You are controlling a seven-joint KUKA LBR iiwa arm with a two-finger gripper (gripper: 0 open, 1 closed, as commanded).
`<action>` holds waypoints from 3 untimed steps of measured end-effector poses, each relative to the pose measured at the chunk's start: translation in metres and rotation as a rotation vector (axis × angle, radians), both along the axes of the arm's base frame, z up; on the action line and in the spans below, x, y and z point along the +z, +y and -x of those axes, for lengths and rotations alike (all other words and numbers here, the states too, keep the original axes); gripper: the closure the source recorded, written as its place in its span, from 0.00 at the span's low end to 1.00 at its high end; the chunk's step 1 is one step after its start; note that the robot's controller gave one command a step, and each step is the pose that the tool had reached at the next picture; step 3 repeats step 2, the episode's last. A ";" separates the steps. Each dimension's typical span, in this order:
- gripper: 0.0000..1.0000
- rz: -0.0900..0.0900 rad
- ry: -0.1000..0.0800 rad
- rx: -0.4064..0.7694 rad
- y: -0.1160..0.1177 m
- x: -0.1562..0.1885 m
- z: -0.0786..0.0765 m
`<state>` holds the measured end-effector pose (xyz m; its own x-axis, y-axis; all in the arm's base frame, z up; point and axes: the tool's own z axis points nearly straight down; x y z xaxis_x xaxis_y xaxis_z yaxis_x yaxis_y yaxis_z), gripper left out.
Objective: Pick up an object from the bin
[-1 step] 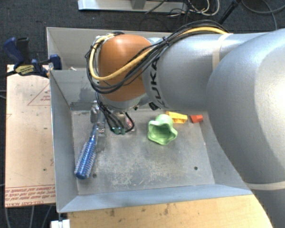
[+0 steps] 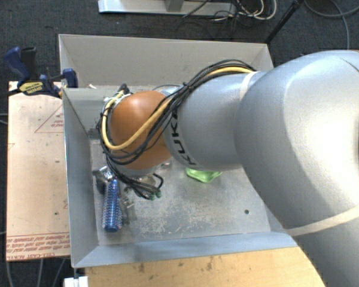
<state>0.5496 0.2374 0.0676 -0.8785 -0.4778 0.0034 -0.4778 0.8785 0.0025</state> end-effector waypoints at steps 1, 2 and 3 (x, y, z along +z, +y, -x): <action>1.00 0.002 -0.003 -0.003 -0.002 0.002 -0.002; 1.00 -0.003 -0.015 0.172 -0.031 0.218 -0.034; 1.00 -0.003 -0.015 0.172 -0.031 0.218 -0.034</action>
Offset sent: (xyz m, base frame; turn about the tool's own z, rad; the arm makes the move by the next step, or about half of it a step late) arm 0.0000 0.0000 0.0000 0.0000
